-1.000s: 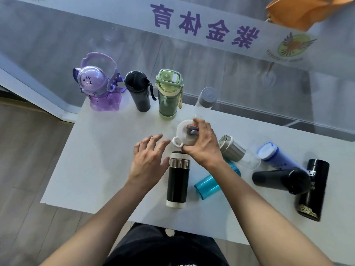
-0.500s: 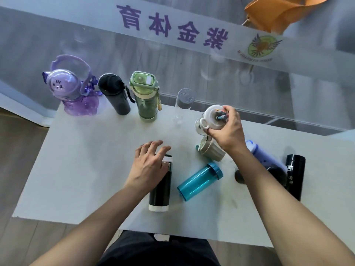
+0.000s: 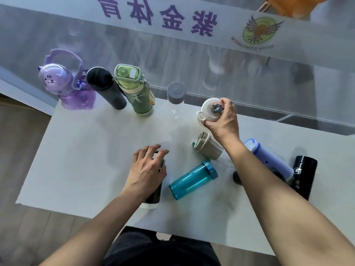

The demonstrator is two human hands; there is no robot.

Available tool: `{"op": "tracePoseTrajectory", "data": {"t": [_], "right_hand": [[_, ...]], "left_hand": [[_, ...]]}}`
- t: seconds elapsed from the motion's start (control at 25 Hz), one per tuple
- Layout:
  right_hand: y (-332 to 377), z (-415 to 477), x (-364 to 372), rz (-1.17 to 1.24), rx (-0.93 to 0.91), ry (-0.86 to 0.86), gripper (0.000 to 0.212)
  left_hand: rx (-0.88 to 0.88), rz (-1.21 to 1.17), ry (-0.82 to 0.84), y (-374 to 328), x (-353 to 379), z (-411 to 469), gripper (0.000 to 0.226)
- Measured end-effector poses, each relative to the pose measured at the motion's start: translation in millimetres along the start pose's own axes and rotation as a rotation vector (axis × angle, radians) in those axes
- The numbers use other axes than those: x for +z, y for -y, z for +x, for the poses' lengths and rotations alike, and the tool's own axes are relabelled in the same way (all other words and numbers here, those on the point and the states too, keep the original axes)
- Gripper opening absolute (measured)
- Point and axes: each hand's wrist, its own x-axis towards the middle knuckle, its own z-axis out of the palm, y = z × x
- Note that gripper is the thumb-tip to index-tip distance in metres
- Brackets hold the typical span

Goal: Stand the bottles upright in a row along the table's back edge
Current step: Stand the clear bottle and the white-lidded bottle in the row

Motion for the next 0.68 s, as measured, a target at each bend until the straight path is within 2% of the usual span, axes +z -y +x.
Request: {"op": "tracePoseTrajectory", "data": {"t": [0.48,0.68], "right_hand": [[4,2,5,-0.093,0.018,0.014,0.084],[3,1,5,-0.098,0.027,0.041,0.088]], "left_hand": [[-0.032,0.047,0.014,8,14,0,0.041],[-0.055,0.013,0.066,19,23,-3,0.050]]}}
